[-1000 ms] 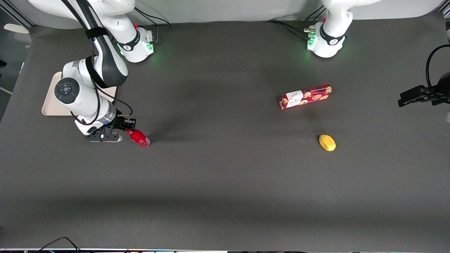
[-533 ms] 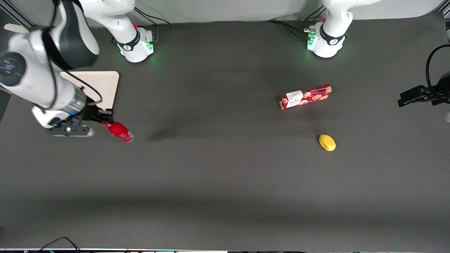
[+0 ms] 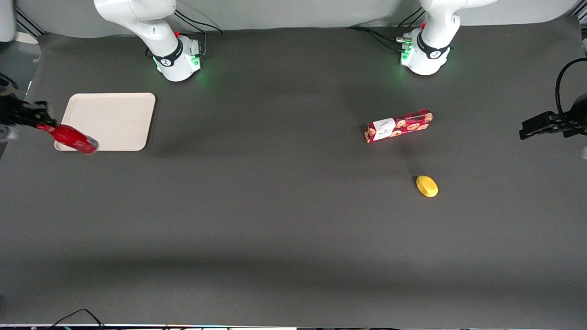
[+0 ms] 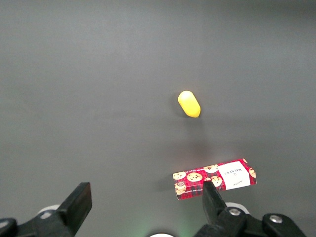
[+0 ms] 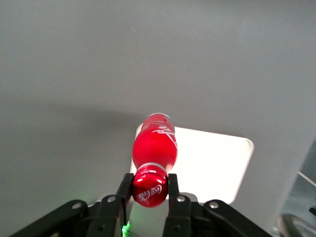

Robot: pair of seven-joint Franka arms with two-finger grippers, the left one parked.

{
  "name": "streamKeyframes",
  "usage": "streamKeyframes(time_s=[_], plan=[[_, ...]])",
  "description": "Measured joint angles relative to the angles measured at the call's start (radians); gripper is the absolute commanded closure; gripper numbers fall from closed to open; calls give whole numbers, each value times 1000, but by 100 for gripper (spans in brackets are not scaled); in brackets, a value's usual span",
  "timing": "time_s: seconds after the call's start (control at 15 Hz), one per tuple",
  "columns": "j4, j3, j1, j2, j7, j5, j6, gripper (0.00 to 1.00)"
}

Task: Place coke bottle on tray
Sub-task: 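Lift the bottle and carry it over the cream tray, then lower the held bottle onto the tray surface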

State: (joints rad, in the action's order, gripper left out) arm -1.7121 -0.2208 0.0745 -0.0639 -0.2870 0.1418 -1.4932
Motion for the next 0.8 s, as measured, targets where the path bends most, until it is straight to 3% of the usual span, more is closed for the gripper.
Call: streamKeyframes(time_s=[0.33, 0.53, 0.8], plan=[[-110, -263, -10, -45, -312, 104, -26, 100], [-241, -414, -12, -74, -452, 169, -150, 100], [-440, -572, -11, -116, -547, 205, -352, 100]])
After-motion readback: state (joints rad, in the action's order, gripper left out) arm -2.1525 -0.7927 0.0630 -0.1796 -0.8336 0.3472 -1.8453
